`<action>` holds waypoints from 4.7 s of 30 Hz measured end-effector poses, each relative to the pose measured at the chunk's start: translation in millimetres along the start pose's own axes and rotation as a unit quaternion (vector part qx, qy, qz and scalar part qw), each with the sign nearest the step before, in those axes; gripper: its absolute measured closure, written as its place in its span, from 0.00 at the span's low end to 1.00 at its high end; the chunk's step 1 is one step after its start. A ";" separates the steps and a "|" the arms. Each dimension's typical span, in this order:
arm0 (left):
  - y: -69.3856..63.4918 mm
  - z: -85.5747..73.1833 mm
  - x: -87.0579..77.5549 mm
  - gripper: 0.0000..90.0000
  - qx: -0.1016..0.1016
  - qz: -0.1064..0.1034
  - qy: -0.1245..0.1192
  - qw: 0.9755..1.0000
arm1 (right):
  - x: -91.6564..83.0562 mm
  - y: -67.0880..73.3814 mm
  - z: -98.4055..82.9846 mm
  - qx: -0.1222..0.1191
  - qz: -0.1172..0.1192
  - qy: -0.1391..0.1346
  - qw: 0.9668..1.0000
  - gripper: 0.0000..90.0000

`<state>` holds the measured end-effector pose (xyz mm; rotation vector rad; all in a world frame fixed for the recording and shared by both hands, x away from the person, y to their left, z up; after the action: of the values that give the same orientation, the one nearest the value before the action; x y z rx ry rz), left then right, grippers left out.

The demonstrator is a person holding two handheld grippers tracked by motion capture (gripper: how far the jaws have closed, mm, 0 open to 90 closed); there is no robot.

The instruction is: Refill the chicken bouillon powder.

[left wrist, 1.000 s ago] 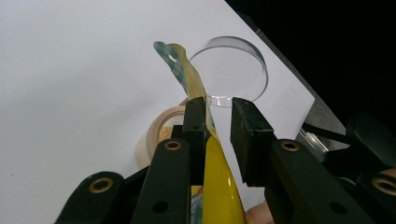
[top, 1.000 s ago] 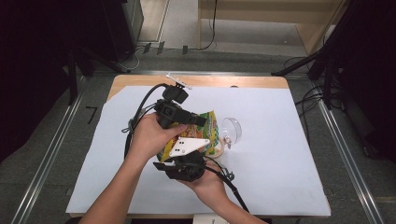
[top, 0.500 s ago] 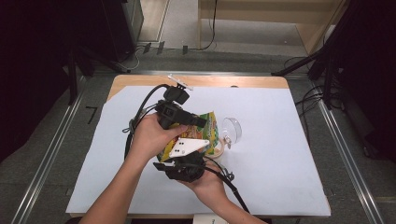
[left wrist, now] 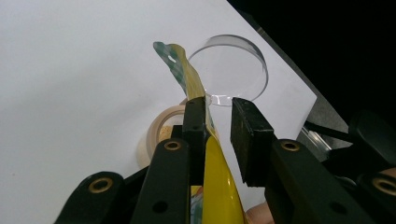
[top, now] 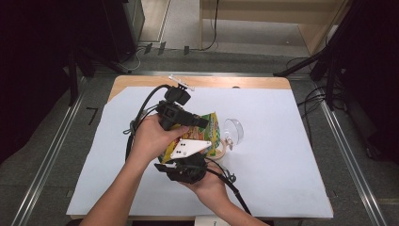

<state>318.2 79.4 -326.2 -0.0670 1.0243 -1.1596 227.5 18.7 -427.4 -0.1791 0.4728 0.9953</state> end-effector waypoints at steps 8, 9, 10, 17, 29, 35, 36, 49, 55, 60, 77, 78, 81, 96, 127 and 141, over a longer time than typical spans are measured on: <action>-2.5 -0.1 2.2 0.85 0.004 0.003 0.004 1.000 | 0.7 -0.1 -1.8 0.006 -0.001 -0.002 1.000 0.83; -2.6 -0.2 2.2 0.85 0.004 0.003 0.004 1.000 | 0.9 -0.2 -1.9 0.005 -0.002 -0.002 1.000 0.83; -2.7 -0.2 2.3 0.85 0.005 0.002 0.004 1.000 | 1.2 -0.3 -2.1 0.004 -0.002 -0.003 1.000 0.83; -4.4 -0.2 1.8 0.85 0.006 0.002 0.001 1.000 | 1.8 -1.0 -2.7 0.001 -0.006 -0.005 1.000 0.83; -4.2 -0.2 1.4 0.85 0.004 0.001 0.001 1.000 | 0.6 0.2 -1.8 0.003 -0.003 -0.004 1.000 0.84; -4.2 -0.1 1.3 0.85 0.005 0.001 0.001 1.000 | 0.5 0.1 -1.6 0.001 -0.003 -0.005 1.000 0.84; -4.1 -0.1 1.4 0.85 0.004 0.001 0.001 1.000 | 0.6 0.2 -1.6 0.002 -0.003 -0.005 1.000 0.84; -6.0 0.2 0.5 0.85 0.011 0.002 -0.001 1.000 | 0.2 -0.3 -1.5 -0.001 -0.005 -0.007 1.000 0.84; -5.2 0.2 1.0 0.85 0.009 0.001 0.000 1.000 | 0.4 -0.1 -1.6 0.002 -0.004 -0.007 1.000 0.82; -2.0 0.4 -0.1 0.85 0.003 -0.003 -0.003 1.000 | -0.3 0.5 -0.6 0.000 -0.002 -0.006 1.000 0.83; 0.6 0.2 1.8 0.87 -0.002 -0.005 -0.004 1.000 | 0.0 1.4 -1.3 0.008 -0.005 -0.004 1.000 0.83; 1.3 0.3 1.6 0.87 -0.003 -0.006 -0.003 1.000 | 0.0 1.3 -1.2 0.009 -0.005 -0.003 1.000 0.83; 2.7 0.4 1.6 0.87 -0.006 -0.007 -0.005 1.000 | 0.1 1.3 -1.3 0.009 -0.005 -0.002 1.000 0.83; -4.6 0.9 1.0 0.86 0.007 -0.001 -0.009 1.000 | 0.4 0.7 -1.1 0.006 -0.006 -0.009 1.000 0.84; -3.1 4.4 2.8 0.87 0.009 -0.002 -0.005 1.000 | 1.7 -1.8 0.1 0.018 0.002 -0.008 1.000 0.84; -4.0 4.3 2.3 0.86 0.010 -0.002 -0.002 1.000 | 1.7 -0.5 0.9 0.019 0.004 -0.008 1.000 0.83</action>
<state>318.3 73.9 -323.0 -0.0552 1.0082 -1.1725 229.0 20.0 -427.5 -0.1349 0.4780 0.9949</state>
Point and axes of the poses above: each handheld gripper's, and its own axes: x roughly forward along the jaws, z roughly out of its top, y roughly to its left, the point moved 2 cm from there along x, roughly forward along the jaws, and after that the axes turned 13 degrees about -z, right-handed, at the moved point
